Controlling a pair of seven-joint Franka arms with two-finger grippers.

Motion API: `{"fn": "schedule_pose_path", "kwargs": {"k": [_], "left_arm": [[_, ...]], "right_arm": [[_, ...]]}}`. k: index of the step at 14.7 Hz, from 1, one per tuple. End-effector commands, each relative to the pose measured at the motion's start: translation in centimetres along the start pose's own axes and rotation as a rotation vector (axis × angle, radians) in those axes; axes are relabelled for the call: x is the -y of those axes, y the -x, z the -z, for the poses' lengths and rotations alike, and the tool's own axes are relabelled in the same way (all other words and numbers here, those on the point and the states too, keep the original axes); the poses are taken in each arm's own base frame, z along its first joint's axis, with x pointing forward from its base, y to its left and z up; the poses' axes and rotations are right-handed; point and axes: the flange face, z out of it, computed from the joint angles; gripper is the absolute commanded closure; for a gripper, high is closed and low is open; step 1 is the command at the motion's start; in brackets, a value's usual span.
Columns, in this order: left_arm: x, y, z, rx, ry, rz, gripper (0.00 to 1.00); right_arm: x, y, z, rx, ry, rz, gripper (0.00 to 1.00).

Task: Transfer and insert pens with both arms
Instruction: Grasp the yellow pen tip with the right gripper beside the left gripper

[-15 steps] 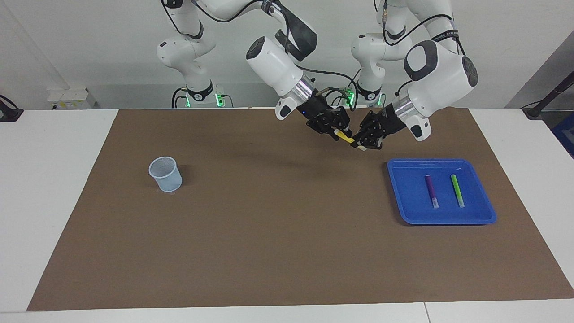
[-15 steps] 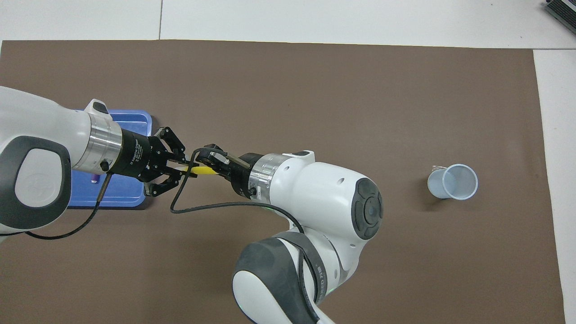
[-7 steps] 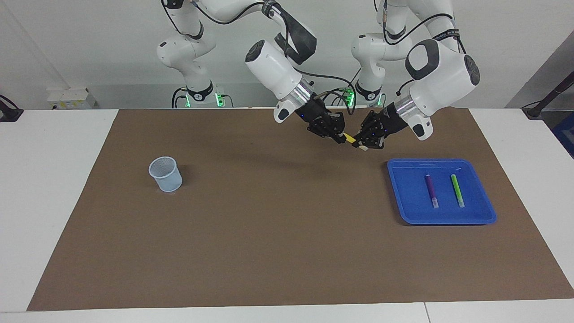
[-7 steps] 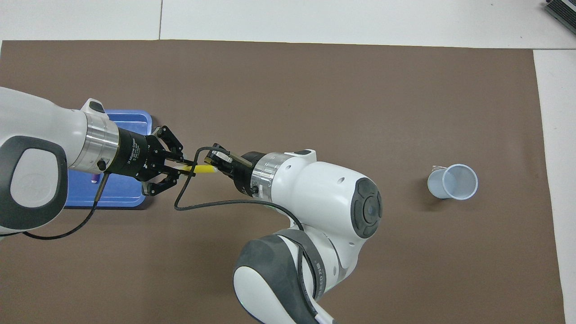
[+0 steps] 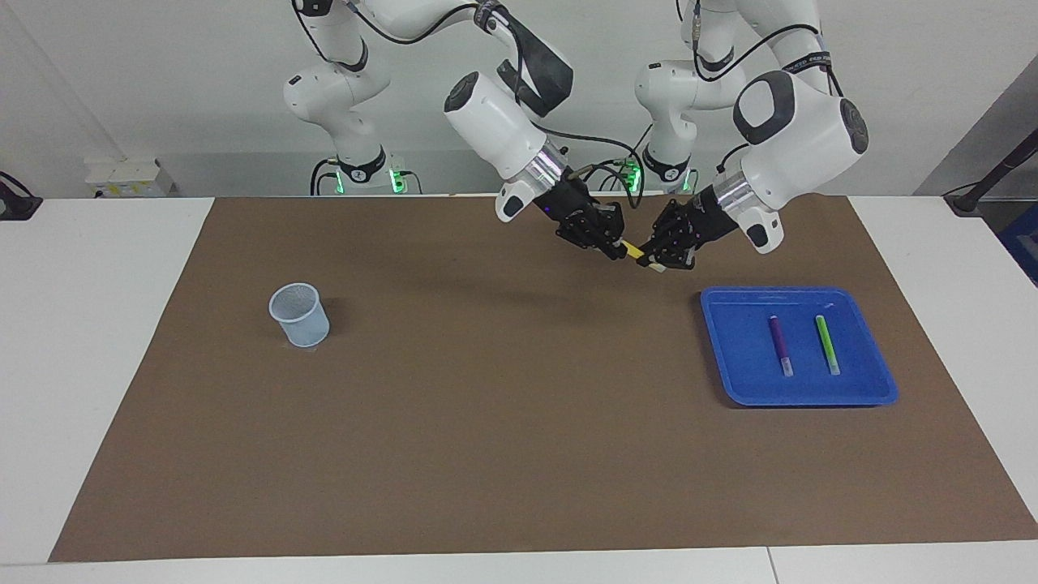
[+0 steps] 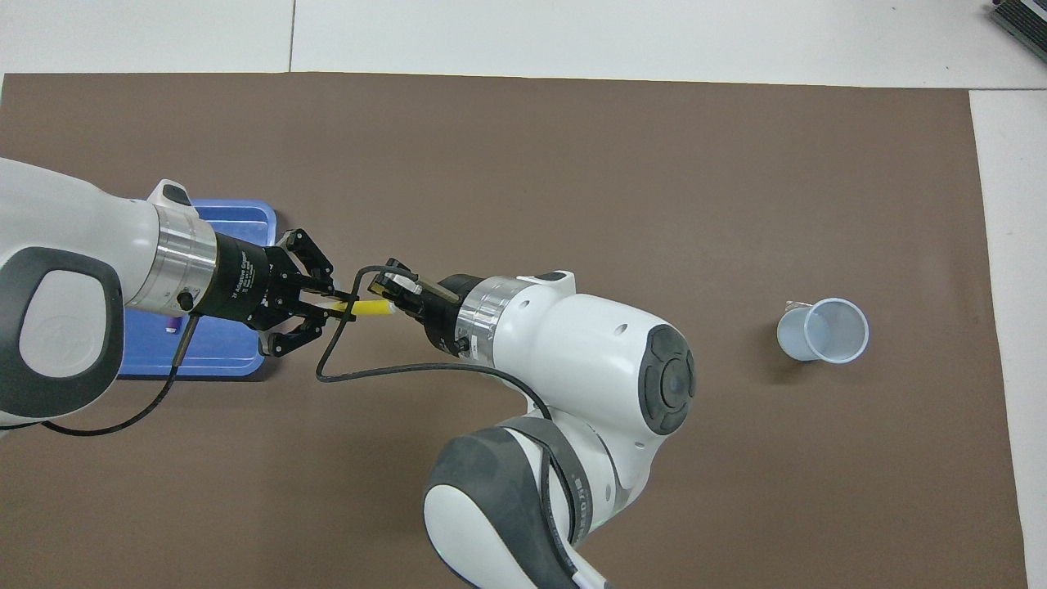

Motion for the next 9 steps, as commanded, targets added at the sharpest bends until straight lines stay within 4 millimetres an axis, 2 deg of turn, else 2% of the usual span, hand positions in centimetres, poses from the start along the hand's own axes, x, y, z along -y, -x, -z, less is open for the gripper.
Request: {"fn": "schedule_pose_path", "kwargs": {"k": [1,4,5,6,7,9], "left_arm": [[0.91,0.63,0.16,0.014,-0.004,0.014,1.0],[0.97,0.73,0.29,0.014,-0.002,0.014,1.0],[0.97,0.73,0.29,0.014,-0.002,0.014,1.0],[0.97,0.73,0.29,0.014,-0.002,0.014,1.0],[0.97,0.73,0.29,0.014,-0.002,0.015,1.0],[0.95,0.72,0.31,0.014,0.0,0.02,1.0]], "right_arm": [[0.62,0.07,-0.11,-0.007,-0.03,-0.004,0.5],[0.22,0.26,-0.41,-0.004,-0.021,-0.003,0.7],[0.21,0.28,-0.37,-0.004,-0.021,-0.003,0.8],[0.13,0.29,-0.42,-0.002,-0.019,-0.002,0.95],[0.13,0.29,-0.42,-0.002,-0.019,-0.003,1.0],[0.14,0.38,-0.45,-0.001,-0.019,-0.004,1.0]]}}
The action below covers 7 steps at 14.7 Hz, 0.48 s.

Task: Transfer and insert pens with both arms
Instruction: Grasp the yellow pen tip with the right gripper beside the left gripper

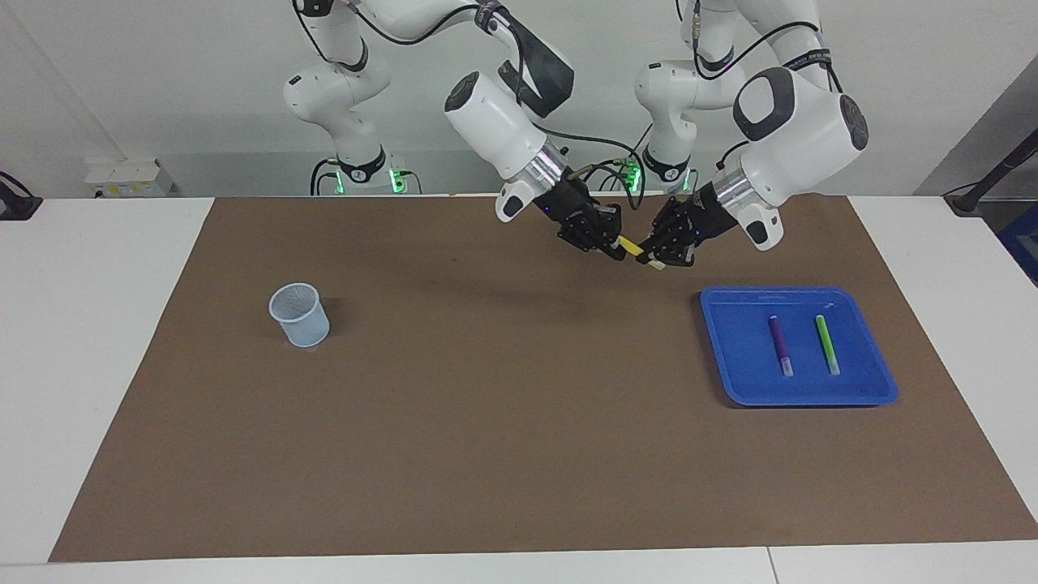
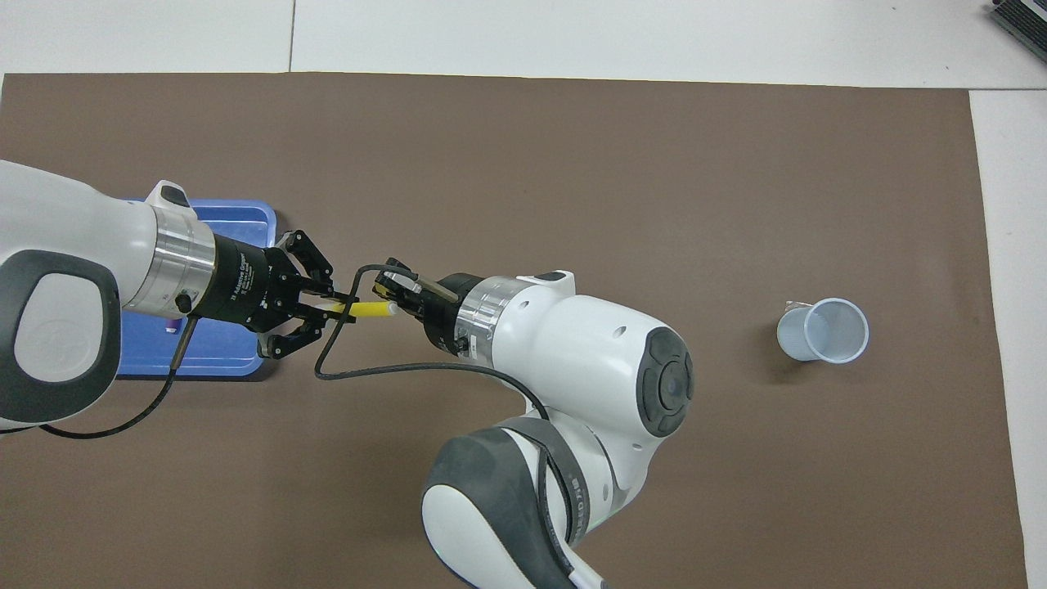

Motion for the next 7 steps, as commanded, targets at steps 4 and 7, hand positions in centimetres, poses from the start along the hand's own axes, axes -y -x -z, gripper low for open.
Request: {"fn": "schedule_pose_path", "kwargs": {"k": [4,7], "left_arm": [[0.74,0.45,-0.02,0.014,-0.003,0.021,1.0],[0.78,0.5,0.03,0.014,-0.003,0.02,1.0]], "right_arm": [[0.48,0.2,-0.04,-0.002,-0.025,-0.005,0.59],[0.68,0.49,-0.06,0.001,-0.028,-0.003,0.24]]}}
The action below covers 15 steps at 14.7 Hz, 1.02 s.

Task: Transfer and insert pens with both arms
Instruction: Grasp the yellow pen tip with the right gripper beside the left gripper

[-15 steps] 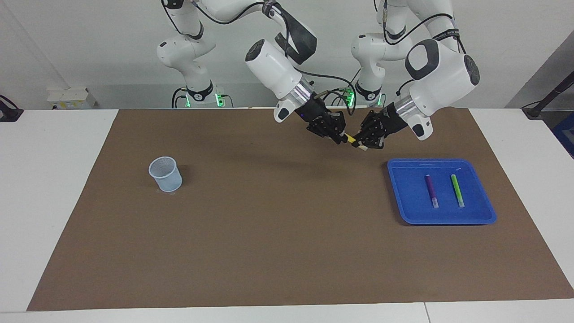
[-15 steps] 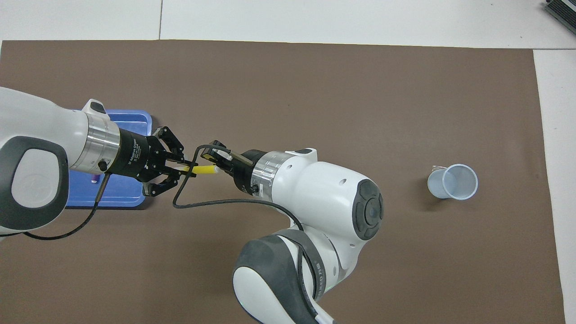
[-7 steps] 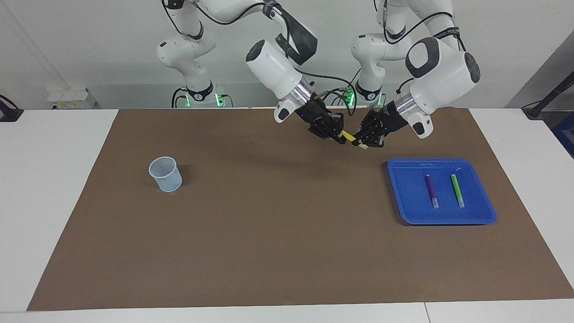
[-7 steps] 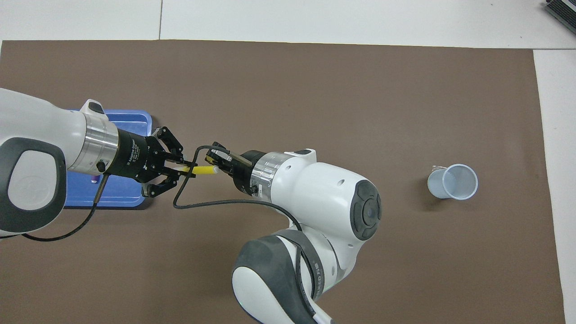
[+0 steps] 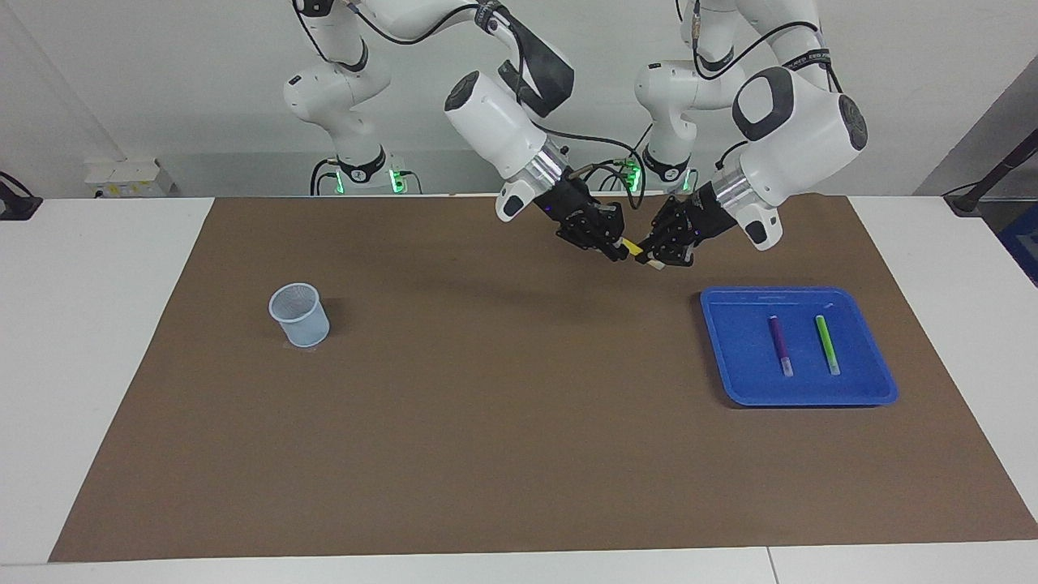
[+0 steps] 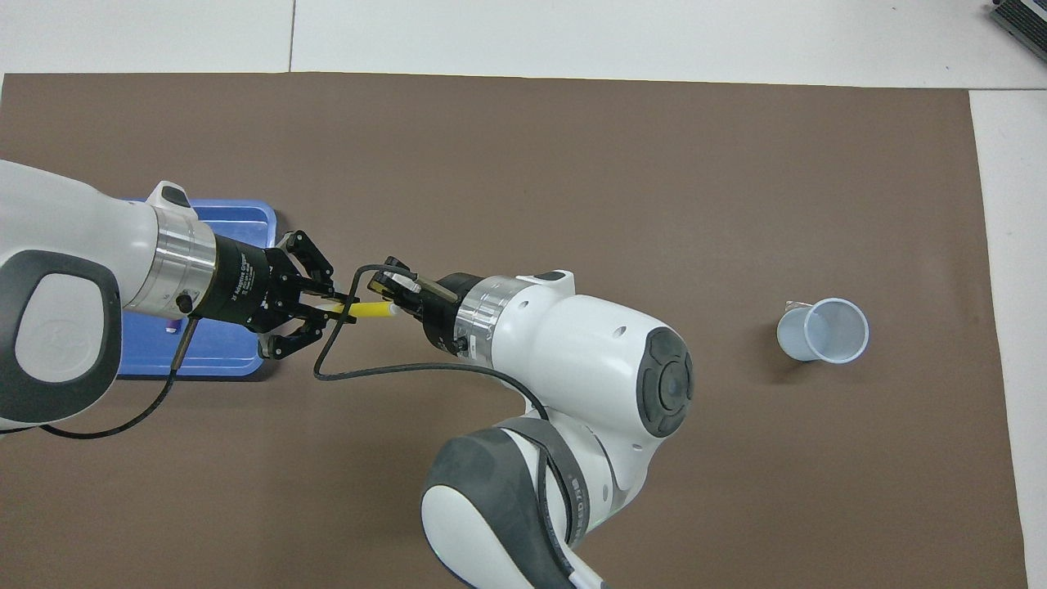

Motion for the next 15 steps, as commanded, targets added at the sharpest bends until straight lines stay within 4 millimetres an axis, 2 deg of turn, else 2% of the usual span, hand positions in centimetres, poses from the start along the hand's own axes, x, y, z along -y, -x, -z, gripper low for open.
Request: {"fn": "schedule_pose_path", "kwargs": {"k": [1,5,9,13,15], "left_arm": [[0.77,0.44,0.08,0.014,-0.002,0.019,1.0],[0.77,0.44,0.08,0.014,-0.002,0.02,1.0],[0.82,0.53,0.22,0.014,0.001,0.019,1.0],[0.9,0.58,0.29,0.013,0.002,0.018,1.0],[0.92,0.59,0.27,0.014,0.0,0.018,1.0]], "right_arm": [[0.49,1.5,-0.59,0.014,-0.019,0.006,0.23],[0.38,2.38,-0.77,0.027,-0.012,0.018,0.27],[0.12,2.21,-0.79,0.027,-0.007,0.028,0.53],[0.0,1.67,-0.71,0.025,-0.004,0.038,0.6],[-0.01,1.58,-0.68,0.023,-0.004,0.044,0.74]]}}
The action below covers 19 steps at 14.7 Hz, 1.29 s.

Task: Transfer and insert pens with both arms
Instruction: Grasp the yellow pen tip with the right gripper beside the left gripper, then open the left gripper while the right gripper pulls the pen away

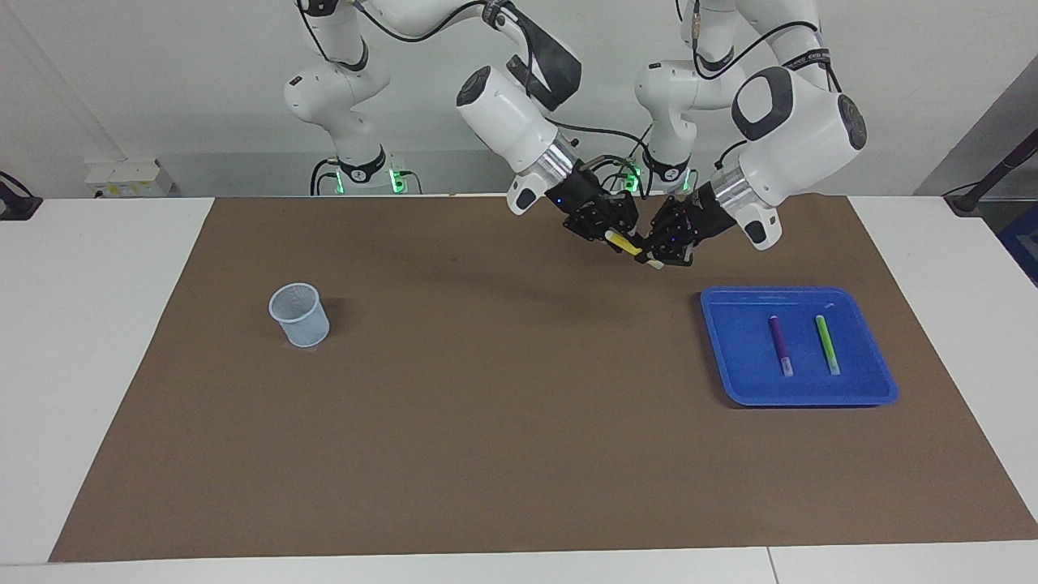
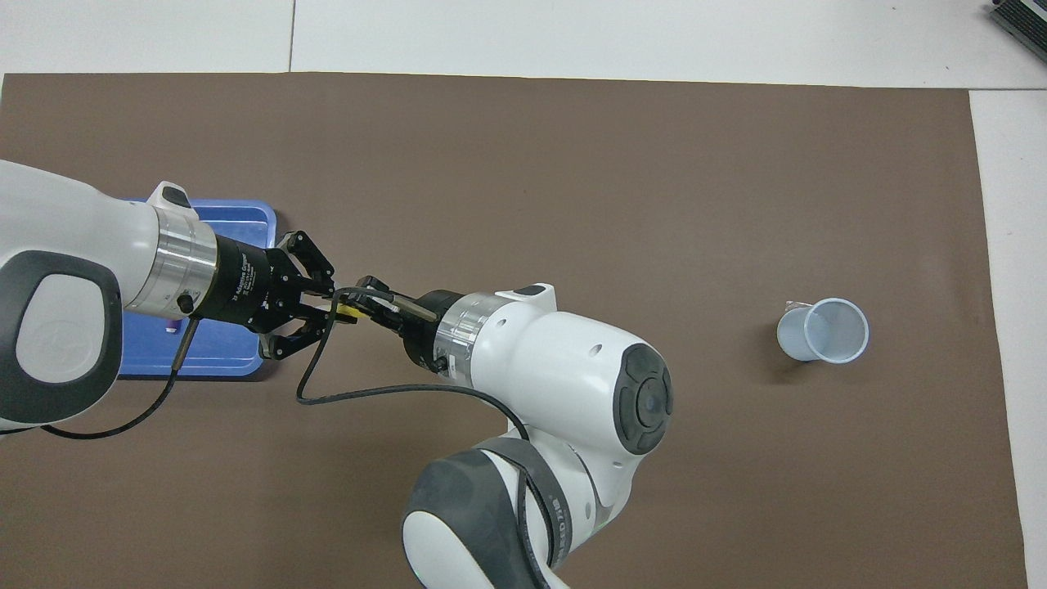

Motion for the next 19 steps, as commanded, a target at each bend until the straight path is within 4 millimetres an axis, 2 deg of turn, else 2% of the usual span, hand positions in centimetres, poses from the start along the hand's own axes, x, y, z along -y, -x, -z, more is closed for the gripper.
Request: {"fn": "schedule_pose_path", "kwargs": {"k": [1,2,3,11,12,13,14,16,19], "left_arm": [[0.9,0.5,0.2,0.014,0.0,0.013,1.0],[0.9,0.5,0.2,0.014,0.0,0.013,1.0],[0.9,0.5,0.2,0.014,0.0,0.013,1.0],[1.0,0.4,0.1,0.01,-0.003,0.006,1.0],[1.1,0.4,0.2,0.01,0.0,-0.003,0.79],[1.2,0.7,0.6,0.008,0.013,-0.007,0.49],[1.3,0.8,0.6,0.005,0.018,-0.008,0.4],[1.6,1.1,1.0,0.003,0.025,-0.019,0.38],[1.9,1.0,1.1,0.0,0.024,-0.056,0.39]], "right_arm": [[-0.3,-0.3,0.1,0.0,-0.009,0.018,0.85],[-0.6,-0.3,-0.1,0.0,-0.003,0.018,0.98],[-0.8,-0.3,-0.1,0.0,0.0,0.017,1.0],[-0.8,-0.5,0.0,-0.002,0.0,0.015,1.0],[-0.8,-0.6,0.0,-0.002,0.001,0.016,1.0],[-0.9,-0.5,-0.1,0.005,0.008,0.038,1.0],[-1.1,-0.7,0.0,0.02,0.024,0.07,1.0],[-2.0,-2.7,1.2,0.08,0.102,0.148,1.0],[-3.7,-6.8,4.8,0.129,0.26,0.298,1.0]]}}
